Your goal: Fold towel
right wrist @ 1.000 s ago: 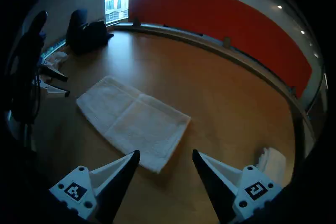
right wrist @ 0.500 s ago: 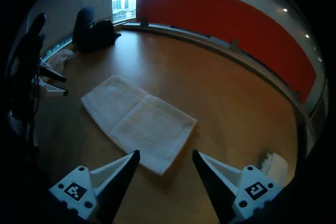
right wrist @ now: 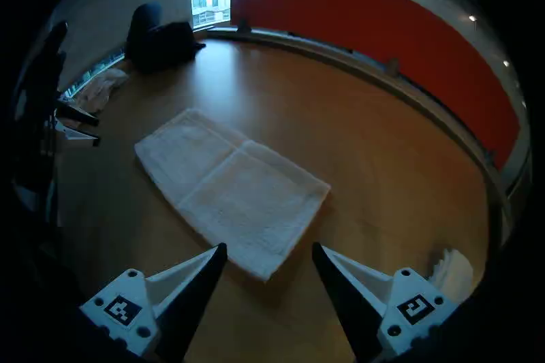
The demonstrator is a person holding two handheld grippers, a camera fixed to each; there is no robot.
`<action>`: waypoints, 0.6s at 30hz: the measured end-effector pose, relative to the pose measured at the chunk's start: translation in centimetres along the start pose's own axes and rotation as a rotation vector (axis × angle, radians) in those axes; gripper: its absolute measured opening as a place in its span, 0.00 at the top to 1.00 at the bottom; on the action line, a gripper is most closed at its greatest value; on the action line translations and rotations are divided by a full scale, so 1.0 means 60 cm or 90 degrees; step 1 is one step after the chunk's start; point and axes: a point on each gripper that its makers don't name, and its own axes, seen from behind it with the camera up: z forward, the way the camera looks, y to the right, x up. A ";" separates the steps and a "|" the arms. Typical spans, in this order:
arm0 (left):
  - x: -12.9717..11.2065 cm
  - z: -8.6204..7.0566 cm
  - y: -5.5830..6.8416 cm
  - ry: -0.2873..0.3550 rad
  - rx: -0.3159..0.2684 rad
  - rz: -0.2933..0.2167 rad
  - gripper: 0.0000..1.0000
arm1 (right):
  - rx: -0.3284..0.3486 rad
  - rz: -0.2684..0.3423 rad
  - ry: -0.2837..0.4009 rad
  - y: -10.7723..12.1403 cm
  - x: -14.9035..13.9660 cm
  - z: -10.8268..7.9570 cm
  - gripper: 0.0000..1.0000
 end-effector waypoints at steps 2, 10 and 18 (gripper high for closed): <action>-0.007 -0.005 -0.005 -0.002 0.003 -0.007 0.02 | 0.005 -0.001 -0.007 -0.001 -0.007 0.003 0.05; -0.031 -0.022 -0.023 -0.008 0.017 -0.032 0.02 | 0.030 -0.012 -0.032 -0.011 -0.034 0.010 0.21; -0.051 -0.027 -0.035 -0.017 0.025 -0.039 0.02 | 0.043 -0.015 -0.061 -0.010 -0.052 0.014 0.46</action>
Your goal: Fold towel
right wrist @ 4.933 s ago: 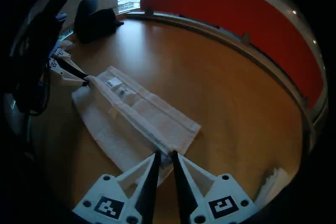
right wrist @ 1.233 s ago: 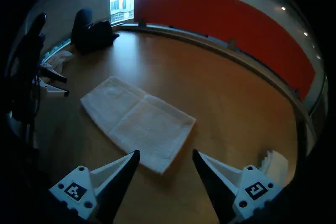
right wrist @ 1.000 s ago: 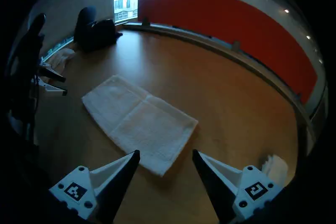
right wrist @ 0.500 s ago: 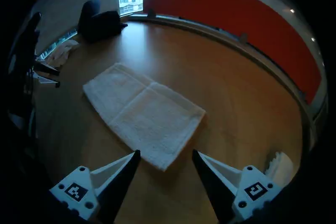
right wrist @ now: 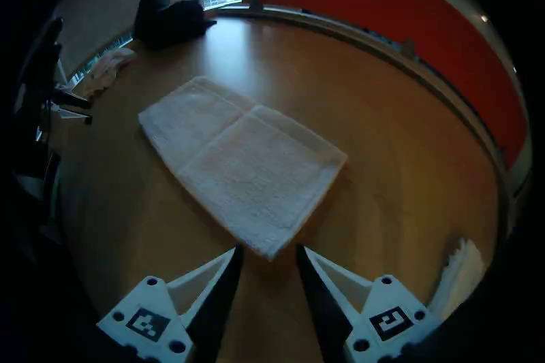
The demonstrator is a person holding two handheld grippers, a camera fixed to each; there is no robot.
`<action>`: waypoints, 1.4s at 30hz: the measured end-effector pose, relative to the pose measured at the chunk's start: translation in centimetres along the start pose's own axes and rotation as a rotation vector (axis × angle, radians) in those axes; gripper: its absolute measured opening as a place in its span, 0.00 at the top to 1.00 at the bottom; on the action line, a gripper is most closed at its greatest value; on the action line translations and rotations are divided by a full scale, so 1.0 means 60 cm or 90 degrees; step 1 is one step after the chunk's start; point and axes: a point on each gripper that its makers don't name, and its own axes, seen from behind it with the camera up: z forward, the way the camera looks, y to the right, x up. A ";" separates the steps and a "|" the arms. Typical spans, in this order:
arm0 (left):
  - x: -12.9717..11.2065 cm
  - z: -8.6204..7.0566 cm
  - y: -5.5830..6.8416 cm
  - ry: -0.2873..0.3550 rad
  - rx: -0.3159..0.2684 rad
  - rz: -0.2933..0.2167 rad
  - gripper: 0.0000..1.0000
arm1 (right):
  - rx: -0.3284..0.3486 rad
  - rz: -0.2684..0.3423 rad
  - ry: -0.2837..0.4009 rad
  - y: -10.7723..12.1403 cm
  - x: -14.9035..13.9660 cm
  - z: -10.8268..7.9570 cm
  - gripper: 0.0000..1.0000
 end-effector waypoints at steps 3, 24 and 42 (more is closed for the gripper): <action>-0.004 -0.001 -0.001 -0.002 0.000 -0.002 0.02 | 0.010 0.000 -0.002 -0.002 0.000 0.001 0.57; -0.009 0.001 0.002 -0.009 -0.002 -0.001 0.02 | 0.028 -0.015 -0.023 0.003 -0.008 0.003 0.68; -0.001 0.008 0.007 -0.009 -0.006 0.003 0.02 | 0.033 -0.017 0.005 -0.004 0.013 -0.003 0.96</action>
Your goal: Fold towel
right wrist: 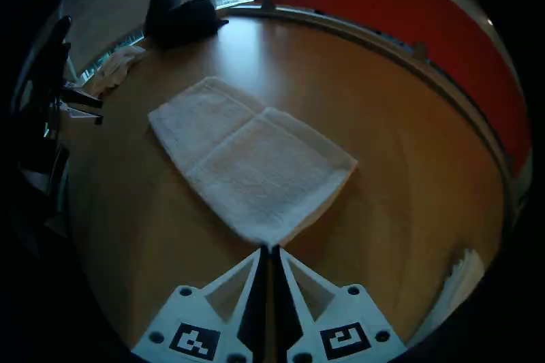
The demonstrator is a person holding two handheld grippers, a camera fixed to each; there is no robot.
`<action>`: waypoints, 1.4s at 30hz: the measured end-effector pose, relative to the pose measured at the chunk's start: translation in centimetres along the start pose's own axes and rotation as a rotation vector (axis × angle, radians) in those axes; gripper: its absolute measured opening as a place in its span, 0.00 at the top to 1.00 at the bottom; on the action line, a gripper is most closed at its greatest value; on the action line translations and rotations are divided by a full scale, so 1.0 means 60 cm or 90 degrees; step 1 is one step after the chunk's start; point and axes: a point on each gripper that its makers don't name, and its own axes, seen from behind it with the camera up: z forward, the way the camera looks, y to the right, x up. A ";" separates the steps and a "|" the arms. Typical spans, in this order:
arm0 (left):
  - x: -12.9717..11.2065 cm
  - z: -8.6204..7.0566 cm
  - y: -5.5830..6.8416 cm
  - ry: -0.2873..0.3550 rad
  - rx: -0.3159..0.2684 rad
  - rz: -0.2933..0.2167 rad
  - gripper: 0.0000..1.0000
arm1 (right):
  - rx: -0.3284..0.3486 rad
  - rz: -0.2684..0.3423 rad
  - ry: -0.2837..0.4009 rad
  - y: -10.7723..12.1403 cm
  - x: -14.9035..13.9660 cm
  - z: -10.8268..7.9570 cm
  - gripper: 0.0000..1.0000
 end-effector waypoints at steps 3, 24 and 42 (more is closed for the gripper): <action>0.001 0.000 0.000 0.000 0.000 0.000 0.02 | -0.004 0.005 0.019 -0.002 0.017 -0.009 0.96; 0.011 -0.009 -0.003 0.014 -0.001 -0.005 0.02 | -0.022 -0.054 0.124 -0.007 0.165 -0.060 0.96; 0.003 -0.021 -0.020 0.022 0.005 -0.027 0.02 | 0.017 -0.135 0.133 -0.052 0.261 -0.032 0.96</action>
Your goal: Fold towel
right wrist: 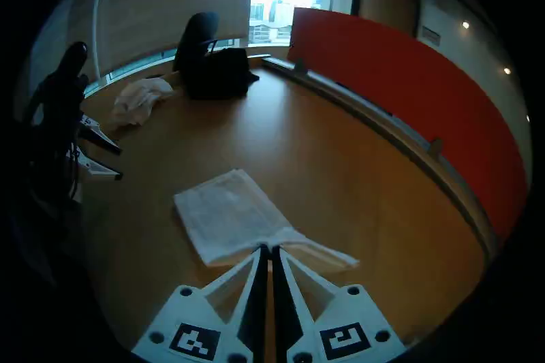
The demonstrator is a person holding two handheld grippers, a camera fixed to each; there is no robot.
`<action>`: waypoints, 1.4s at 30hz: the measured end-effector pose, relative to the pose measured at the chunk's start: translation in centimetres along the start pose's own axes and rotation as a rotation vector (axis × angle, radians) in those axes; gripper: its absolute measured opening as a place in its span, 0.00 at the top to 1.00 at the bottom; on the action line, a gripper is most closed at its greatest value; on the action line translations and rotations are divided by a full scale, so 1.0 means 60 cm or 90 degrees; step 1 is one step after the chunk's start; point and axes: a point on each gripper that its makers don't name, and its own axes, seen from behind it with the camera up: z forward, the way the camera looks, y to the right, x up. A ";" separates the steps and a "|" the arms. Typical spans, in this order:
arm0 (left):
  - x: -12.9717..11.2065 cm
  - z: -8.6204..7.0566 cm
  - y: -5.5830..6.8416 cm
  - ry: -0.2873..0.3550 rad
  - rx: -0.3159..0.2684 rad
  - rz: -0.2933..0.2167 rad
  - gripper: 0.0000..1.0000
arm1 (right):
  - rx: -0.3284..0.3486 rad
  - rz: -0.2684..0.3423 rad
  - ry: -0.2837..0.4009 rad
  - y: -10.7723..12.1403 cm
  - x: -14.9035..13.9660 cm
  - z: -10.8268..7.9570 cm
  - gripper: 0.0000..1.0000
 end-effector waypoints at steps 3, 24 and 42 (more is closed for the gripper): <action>-0.003 -0.006 -0.003 0.002 0.000 -0.007 0.02 | 0.017 -0.019 0.002 -0.013 0.023 0.017 0.96; -0.042 -0.048 -0.066 0.013 0.034 -0.075 0.02 | 0.160 -0.102 -0.050 -0.168 0.071 0.180 0.96; -0.042 -0.046 -0.067 0.009 0.035 -0.071 0.02 | 0.158 -0.076 -0.047 -0.159 0.075 0.177 0.71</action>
